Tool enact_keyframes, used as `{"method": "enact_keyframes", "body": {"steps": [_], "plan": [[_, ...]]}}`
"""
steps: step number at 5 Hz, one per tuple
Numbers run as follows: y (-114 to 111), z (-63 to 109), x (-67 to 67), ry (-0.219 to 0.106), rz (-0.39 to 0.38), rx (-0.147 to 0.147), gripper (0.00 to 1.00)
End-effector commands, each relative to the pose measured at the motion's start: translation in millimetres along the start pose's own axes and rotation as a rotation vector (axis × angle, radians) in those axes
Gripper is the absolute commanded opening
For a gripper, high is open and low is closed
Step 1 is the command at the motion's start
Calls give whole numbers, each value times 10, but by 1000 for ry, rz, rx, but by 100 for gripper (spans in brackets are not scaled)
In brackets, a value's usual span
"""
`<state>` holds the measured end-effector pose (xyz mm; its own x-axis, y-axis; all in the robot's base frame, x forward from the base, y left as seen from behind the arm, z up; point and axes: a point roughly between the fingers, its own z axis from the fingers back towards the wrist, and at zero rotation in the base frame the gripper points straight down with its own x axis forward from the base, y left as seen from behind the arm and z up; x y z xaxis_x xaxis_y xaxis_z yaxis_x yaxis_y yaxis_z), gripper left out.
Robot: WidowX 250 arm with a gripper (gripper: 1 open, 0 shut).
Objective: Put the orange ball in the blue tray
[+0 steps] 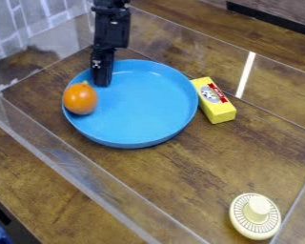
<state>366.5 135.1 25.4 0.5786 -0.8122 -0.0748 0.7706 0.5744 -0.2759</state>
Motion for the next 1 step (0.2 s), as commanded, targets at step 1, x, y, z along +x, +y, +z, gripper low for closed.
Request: {"method": "enact_keyframes", "body": {"steps": [1], "plan": [[37, 160, -84, -8, 10, 42, 0]]}}
